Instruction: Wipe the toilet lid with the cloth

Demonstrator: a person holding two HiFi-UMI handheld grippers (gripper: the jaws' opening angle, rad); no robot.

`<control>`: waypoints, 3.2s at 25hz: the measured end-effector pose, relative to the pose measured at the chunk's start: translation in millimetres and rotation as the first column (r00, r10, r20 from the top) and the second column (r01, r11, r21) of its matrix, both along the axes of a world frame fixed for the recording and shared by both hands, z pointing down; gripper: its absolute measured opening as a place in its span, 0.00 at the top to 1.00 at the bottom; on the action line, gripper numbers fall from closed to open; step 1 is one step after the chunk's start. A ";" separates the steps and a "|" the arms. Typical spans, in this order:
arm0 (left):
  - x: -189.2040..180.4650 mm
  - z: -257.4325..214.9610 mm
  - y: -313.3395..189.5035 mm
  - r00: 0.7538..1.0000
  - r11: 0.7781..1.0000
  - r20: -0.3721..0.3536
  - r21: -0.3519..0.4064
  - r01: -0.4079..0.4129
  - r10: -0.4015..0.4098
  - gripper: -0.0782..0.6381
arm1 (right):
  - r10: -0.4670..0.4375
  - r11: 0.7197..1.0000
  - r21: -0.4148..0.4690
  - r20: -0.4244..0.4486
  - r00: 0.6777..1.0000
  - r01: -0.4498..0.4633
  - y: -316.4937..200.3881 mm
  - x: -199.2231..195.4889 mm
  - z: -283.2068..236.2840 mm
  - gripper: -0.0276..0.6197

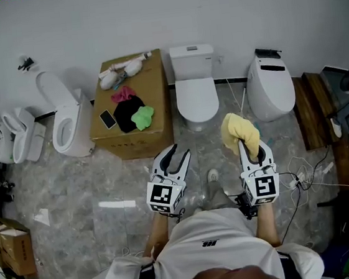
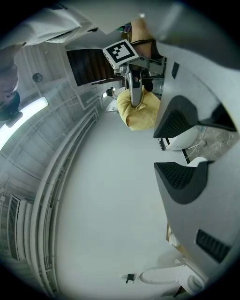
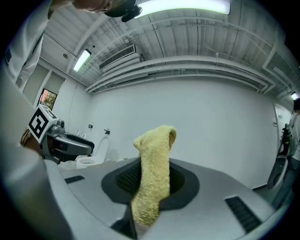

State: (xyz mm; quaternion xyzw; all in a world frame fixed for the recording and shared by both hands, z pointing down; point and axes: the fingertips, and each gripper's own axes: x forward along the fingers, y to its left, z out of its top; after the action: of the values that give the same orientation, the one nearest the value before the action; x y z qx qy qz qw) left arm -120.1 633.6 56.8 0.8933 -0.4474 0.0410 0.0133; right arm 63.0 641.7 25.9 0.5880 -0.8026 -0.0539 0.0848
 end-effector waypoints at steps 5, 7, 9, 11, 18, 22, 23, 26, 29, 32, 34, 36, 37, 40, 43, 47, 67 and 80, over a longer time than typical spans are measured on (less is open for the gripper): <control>19.1 7.9 -47.4 1.000 1.000 0.016 -0.008 0.021 -0.021 0.66 | -0.003 1.000 -0.008 0.008 1.000 0.003 -51.6 21.7 9.2 0.79; 27.2 7.9 -69.1 0.999 0.999 0.021 -0.006 0.032 -0.032 0.66 | -0.006 1.000 -0.012 0.012 1.000 0.006 -74.2 30.8 11.3 0.79; 34.7 6.2 -89.3 0.999 0.999 0.025 -0.002 0.040 -0.040 0.66 | -0.010 1.000 -0.021 0.013 1.000 0.010 -93.5 37.9 13.0 0.79; 41.6 4.0 -110.0 0.999 0.999 0.025 0.002 0.049 -0.049 0.66 | -0.016 0.999 -0.028 0.012 1.000 0.016 -112.3 43.7 13.6 0.79; 66.1 5.5 -178.2 0.996 0.996 0.021 -0.005 0.089 -0.089 0.67 | -0.060 0.997 -0.053 0.015 0.998 0.060 -177.7 60.0 14.6 0.79; 78.7 5.9 -211.9 0.993 0.993 0.027 -0.007 0.114 -0.114 0.67 | -0.082 0.995 -0.060 0.015 0.997 0.083 -214.1 74.2 19.3 0.79; 81.8 5.8 -219.8 0.992 0.993 0.030 -0.006 0.120 -0.120 0.67 | -0.087 0.994 -0.061 0.017 0.996 0.088 -223.1 77.5 19.8 0.79; 91.6 5.7 -238.5 0.990 0.991 0.039 -0.005 0.137 -0.136 0.67 | -0.106 0.992 -0.061 0.026 0.994 0.107 -246.4 86.0 22.0 0.79; 98.0 4.9 -253.2 0.988 0.989 0.043 -0.005 0.146 -0.146 0.67 | -0.121 0.990 -0.063 0.036 0.992 0.124 -266.8 89.4 23.3 0.79; 100.9 5.0 -265.8 0.988 0.989 0.045 -0.005 0.150 -0.150 0.67 | -0.136 0.988 -0.062 0.044 0.990 0.139 -283.0 88.8 24.0 0.79; 103.2 4.9 -274.5 0.987 0.988 0.044 -0.001 0.155 -0.154 0.67 | -0.144 0.987 -0.062 0.047 0.988 0.147 -292.4 89.7 25.3 0.79; 104.2 5.5 -283.8 0.987 0.988 0.042 0.003 0.156 -0.156 0.67 | -0.149 0.986 -0.066 0.045 0.988 0.152 -302.2 89.5 27.7 0.79; 104.0 6.7 -288.5 0.987 0.988 0.041 0.004 0.155 -0.155 0.67 | -0.151 0.986 -0.068 0.044 0.988 0.154 -307.4 88.9 29.2 0.79; 103.1 11.0 -302.7 0.987 0.988 0.039 0.001 0.153 -0.153 0.67 | -0.157 0.985 -0.071 0.043 0.987 0.160 -323.3 86.4 32.5 0.79; 100.9 11.6 -319.6 0.988 0.988 0.034 -0.001 0.151 -0.151 0.67 | -0.155 0.985 -0.072 0.040 0.987 0.157 -339.3 83.1 34.9 0.79; 96.0 17.5 -347.1 0.990 0.990 0.033 -0.002 0.140 -0.140 0.67 | -0.146 0.985 -0.082 0.035 0.989 0.149 -364.3 77.8 39.8 0.79; 44.9 43.1 -539.4 0.999 0.998 0.031 -0.047 0.039 -0.037 0.67 | -0.038 0.986 -0.163 0.003 0.999 0.038 -539.5 32.7 63.2 0.79; 38.9 106.9 -631.4 0.998 0.988 0.022 -0.146 -0.056 0.060 0.69 | 0.078 0.954 -0.287 -0.054 0.996 -0.090 -618.9 37.2 121.6 0.79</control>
State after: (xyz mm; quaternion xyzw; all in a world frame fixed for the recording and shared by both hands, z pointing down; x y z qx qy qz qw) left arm -81.1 2.2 163.7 0.9019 -0.4174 0.0858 0.0710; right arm 100.2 22.9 147.5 0.6015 -0.7742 0.0552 0.1890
